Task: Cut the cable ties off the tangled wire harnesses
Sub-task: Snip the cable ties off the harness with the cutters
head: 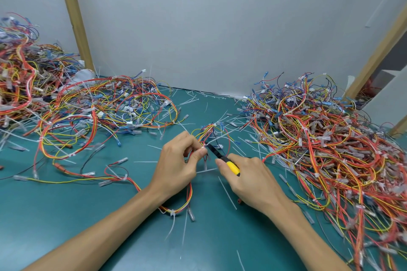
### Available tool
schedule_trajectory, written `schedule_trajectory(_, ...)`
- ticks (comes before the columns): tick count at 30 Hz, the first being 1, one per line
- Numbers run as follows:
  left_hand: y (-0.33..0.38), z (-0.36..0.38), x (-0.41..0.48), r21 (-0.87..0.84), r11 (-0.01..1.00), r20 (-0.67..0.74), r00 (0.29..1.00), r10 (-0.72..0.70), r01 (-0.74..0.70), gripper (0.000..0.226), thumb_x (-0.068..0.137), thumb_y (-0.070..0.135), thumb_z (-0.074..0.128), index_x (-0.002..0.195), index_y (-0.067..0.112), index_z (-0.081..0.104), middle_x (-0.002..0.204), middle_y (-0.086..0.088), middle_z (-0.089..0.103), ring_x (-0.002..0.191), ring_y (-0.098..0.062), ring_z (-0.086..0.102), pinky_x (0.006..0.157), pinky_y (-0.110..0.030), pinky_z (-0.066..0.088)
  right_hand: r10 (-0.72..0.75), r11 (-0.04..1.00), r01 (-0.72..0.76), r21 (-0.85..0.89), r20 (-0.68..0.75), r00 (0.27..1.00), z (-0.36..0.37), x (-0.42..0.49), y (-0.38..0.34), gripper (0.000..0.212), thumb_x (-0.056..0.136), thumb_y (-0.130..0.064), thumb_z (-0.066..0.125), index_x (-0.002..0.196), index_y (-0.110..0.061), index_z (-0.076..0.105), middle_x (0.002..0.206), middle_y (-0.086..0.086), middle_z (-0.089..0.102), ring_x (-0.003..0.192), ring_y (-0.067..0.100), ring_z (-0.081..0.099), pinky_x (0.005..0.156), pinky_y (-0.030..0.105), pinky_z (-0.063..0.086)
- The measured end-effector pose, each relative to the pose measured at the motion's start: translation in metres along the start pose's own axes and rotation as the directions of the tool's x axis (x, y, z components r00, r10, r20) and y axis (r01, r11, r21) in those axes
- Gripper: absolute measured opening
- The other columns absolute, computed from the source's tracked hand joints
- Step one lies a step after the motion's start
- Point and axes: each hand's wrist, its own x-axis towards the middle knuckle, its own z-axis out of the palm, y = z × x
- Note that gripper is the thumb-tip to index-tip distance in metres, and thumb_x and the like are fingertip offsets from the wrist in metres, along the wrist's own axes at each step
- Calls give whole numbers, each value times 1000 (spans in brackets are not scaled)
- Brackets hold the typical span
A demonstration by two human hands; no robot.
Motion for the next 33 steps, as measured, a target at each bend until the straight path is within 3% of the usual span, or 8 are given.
schedule_trajectory(8, 3, -1, 1, 10, 1000, 8, 1000, 5, -6, 15, 87, 14, 68, 74, 17, 61, 67, 12, 44, 65, -6, 45, 63, -11, 32, 51, 995, -49, 89, -19, 999, 4, 0, -1, 57, 86, -73, 31, 62, -22, 38, 52, 0, 43, 59, 20, 43, 57, 39, 37)
schedule_trajectory(12, 5, 0, -2, 44, 998, 119, 992, 40, -45, 10, 93, 13, 63, 99, 17, 70, 80, 13, 54, 77, 2, 51, 72, -8, 34, 130, 952, -91, 291, -116, 985, 2, 2, 1, 57, 85, -72, 36, 65, -19, 44, 54, -1, 46, 55, 17, 43, 59, 36, 40)
schedule_trajectory(16, 5, -3, -2, -46, 999, 192, 981, 38, -29, 13, 97, 12, 57, 109, 17, 60, 94, 8, 65, 87, 1, 61, 79, -13, 44, 320, 732, -180, 657, -99, 942, -1, 2, 3, 50, 83, -60, 48, 80, -13, 63, 60, 5, 58, 54, 22, 56, 59, 41, 51)
schedule_trajectory(20, 2, -11, 2, -220, 949, 150, 969, -198, 228, 15, 92, 10, 64, 92, 13, 49, 85, 6, 68, 80, -9, 73, 72, -23, 57, 394, 443, -160, 882, -31, 918, -2, 3, 6, 37, 83, -47, 54, 88, -11, 64, 70, 4, 59, 62, 19, 57, 63, 41, 52)
schedule_trajectory(23, -4, -17, 6, -115, 937, 116, 942, -316, 329, 13, 91, 20, 66, 86, 15, 56, 73, 8, 69, 69, -9, 70, 65, -19, 51, 388, 279, -126, 952, 8, 921, -1, 2, 6, 34, 84, -41, 56, 95, -10, 64, 77, 9, 62, 67, 24, 63, 65, 36, 56)
schedule_trajectory(25, -3, -18, 6, -71, 939, 198, 927, -319, 338, 12, 92, 26, 64, 85, 18, 62, 73, 5, 70, 67, -7, 68, 66, -18, 48, 380, 197, -127, 972, 44, 924, 0, 1, 5, 34, 88, -37, 60, 100, -6, 63, 79, 13, 64, 70, 28, 65, 69, 38, 58)
schedule_trajectory(28, 1, -13, -1, 7, 966, 307, 919, -249, 259, 9, 90, 29, 67, 86, 22, 66, 71, 9, 70, 67, -1, 65, 65, -11, 45, 398, 161, -185, 969, 107, 911, 0, 2, 5, 35, 90, -42, 53, 89, -7, 62, 71, 13, 60, 59, 27, 59, 61, 38, 55)
schedule_trajectory(33, 2, -9, -3, 127, 970, 319, 917, -238, 208, 5, 86, 21, 70, 91, 20, 71, 65, 11, 66, 59, -5, 56, 60, -8, 39, 339, 187, -210, 960, 137, 931, -4, 2, 7, 41, 85, -52, 59, 77, -12, 56, 61, 9, 50, 48, 22, 46, 48, 29, 42)
